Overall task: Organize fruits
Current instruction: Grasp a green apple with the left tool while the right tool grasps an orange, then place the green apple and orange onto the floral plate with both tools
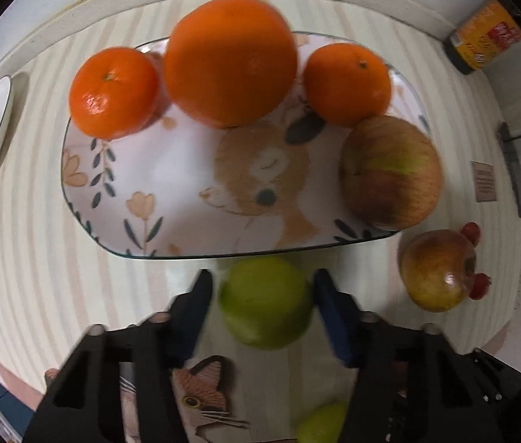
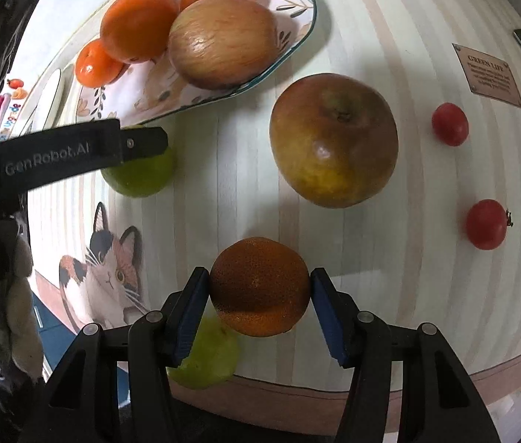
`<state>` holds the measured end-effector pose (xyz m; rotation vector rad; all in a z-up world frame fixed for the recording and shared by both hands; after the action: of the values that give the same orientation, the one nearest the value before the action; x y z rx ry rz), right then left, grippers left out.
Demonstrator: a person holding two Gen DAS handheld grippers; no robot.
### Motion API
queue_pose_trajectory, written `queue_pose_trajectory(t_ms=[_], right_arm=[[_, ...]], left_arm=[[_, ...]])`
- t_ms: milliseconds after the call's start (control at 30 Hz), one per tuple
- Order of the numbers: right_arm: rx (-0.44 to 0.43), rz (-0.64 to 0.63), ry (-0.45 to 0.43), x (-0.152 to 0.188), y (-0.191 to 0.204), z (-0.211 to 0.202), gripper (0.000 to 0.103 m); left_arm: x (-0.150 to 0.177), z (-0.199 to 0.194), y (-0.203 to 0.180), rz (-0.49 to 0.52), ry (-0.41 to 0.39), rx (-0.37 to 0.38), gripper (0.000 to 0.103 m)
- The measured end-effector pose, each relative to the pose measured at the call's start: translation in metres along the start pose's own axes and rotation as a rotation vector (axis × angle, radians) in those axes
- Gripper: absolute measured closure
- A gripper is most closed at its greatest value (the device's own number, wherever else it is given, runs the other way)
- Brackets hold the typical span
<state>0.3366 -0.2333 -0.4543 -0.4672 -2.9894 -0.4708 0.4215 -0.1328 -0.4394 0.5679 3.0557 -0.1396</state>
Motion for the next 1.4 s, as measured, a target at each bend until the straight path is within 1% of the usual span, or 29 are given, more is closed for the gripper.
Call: queue_pose_trajectory(t_ms=[33,133,233,300,433,500,567,700,767,833,933,1000,1067,1133,1167,1300,1400], right_arm=[[0.002,-0.001,-0.005,-0.001,0.001,0.000,0.044],[-0.008,0.003,-0.003,0.000,0.004,0.000,0.044],[-0.016,-0.009,-0.005,-0.002,0.008,-0.003,0.044],[-0.024,-0.021,-0.006,-0.002,0.011,-0.005,0.044],[-0.014,-0.048,-0.012,-0.001,0.020,-0.001,0.044],[-0.010,-0.059,-0.001,0.002,0.024,0.003,0.044],[-0.007,-0.057,0.008,0.004,0.024,0.006,0.043],[-0.004,-0.059,0.010,0.004,0.025,0.006,0.043],[-0.001,-0.061,0.013,0.004,0.025,0.006,0.043],[0.004,-0.062,0.012,0.004,0.025,0.006,0.043],[0.010,-0.062,0.011,0.003,0.028,0.008,0.043],[0.008,-0.057,0.012,0.003,0.030,0.008,0.043],[0.004,-0.051,0.016,0.002,0.029,0.009,0.043],[-0.001,-0.044,0.019,0.001,0.027,0.009,0.043],[-0.005,-0.039,0.020,0.001,0.026,0.009,0.043],[-0.002,-0.047,0.013,0.001,0.023,0.007,0.044],[0.008,-0.057,-0.009,0.002,0.025,0.002,0.044]], left_arm=[[0.003,-0.002,0.000,0.013,-0.001,-0.034,0.053],[0.015,-0.005,0.002,0.017,-0.007,-0.045,0.053],[0.035,-0.013,0.007,0.010,-0.012,-0.055,0.053],[0.054,-0.018,0.014,0.001,-0.011,-0.068,0.054],[0.086,-0.022,0.028,-0.038,0.006,-0.079,0.056],[0.093,-0.023,0.030,-0.057,0.000,-0.059,0.057],[0.097,-0.025,0.032,-0.064,-0.007,-0.061,0.058],[0.094,-0.023,0.033,-0.059,-0.021,-0.060,0.058],[0.085,-0.020,0.037,-0.054,-0.023,-0.057,0.057],[0.080,-0.015,0.039,-0.046,-0.011,-0.061,0.055],[0.071,-0.012,0.054,-0.048,0.007,-0.055,0.050],[0.068,-0.004,0.058,-0.065,0.026,-0.010,0.050],[0.068,0.005,0.059,-0.094,0.051,0.058,0.050],[0.068,0.010,0.061,-0.116,0.059,0.094,0.051],[0.067,0.010,0.061,-0.117,0.052,0.099,0.052],[0.070,0.010,0.057,-0.100,0.055,0.062,0.053],[0.071,-0.002,0.056,-0.108,0.030,0.050,0.053]])
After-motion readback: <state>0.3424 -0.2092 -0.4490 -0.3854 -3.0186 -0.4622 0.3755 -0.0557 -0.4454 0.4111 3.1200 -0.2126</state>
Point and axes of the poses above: each gripper's, at about its wrist camera, not at the fingertips, and z roughly the way its jaws point, y to its left, x to its underside, the point moved 8 cm from there along z, roughly the way its jaws point, and after that the axes turned 12 degrees about z, right-handed, at the moved point
